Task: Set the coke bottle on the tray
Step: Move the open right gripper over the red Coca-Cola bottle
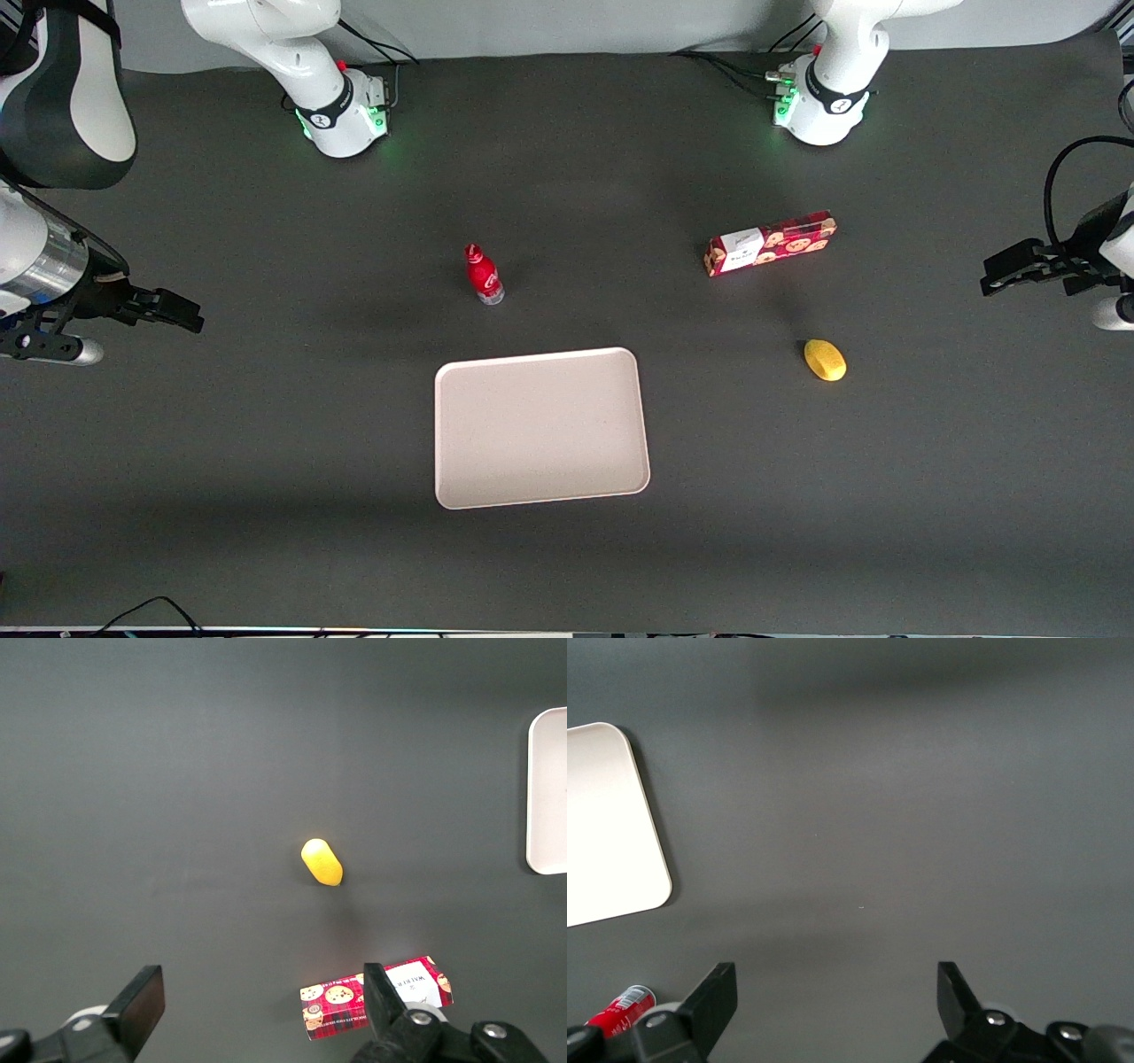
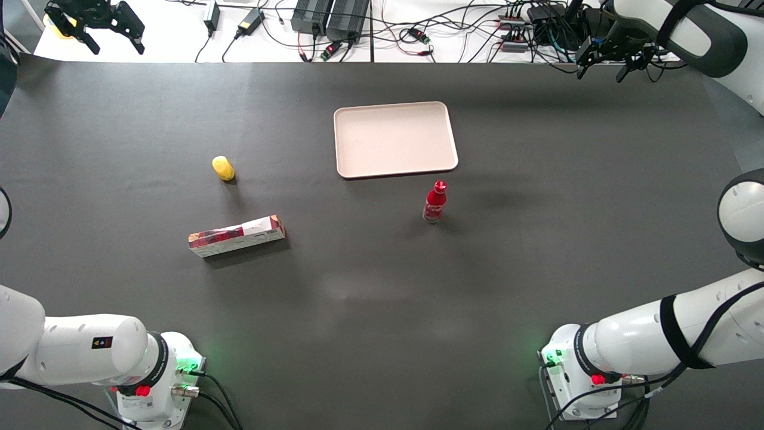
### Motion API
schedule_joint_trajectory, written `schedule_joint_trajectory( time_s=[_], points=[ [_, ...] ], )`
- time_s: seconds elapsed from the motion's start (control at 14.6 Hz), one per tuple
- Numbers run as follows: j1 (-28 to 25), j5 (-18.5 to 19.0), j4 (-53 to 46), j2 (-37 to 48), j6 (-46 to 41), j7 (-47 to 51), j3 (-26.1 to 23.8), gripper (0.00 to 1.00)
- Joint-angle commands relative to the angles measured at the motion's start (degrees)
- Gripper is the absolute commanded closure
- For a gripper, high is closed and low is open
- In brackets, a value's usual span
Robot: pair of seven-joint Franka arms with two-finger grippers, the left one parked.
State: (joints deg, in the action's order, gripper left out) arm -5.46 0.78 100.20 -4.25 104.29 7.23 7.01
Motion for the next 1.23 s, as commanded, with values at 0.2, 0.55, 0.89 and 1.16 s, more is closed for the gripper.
schedule_joint_trajectory(
  time_s=[0.2, 0.55, 0.89, 1.16],
  points=[
    [0.3, -0.2, -1.0, 0.2, -1.5, -1.2, -0.2, 0.0],
    [0.0, -0.3, -0.6, 0.6, -1.9, -1.1, -0.4, 0.0],
    [-0.9, -2.9, -0.4, 1.3, -5.0, -0.6, -5.9, 0.0],
    [-8.3, -4.0, 0.3, 2.8, -5.5, -0.2, -8.9, 0.0]
  ],
)
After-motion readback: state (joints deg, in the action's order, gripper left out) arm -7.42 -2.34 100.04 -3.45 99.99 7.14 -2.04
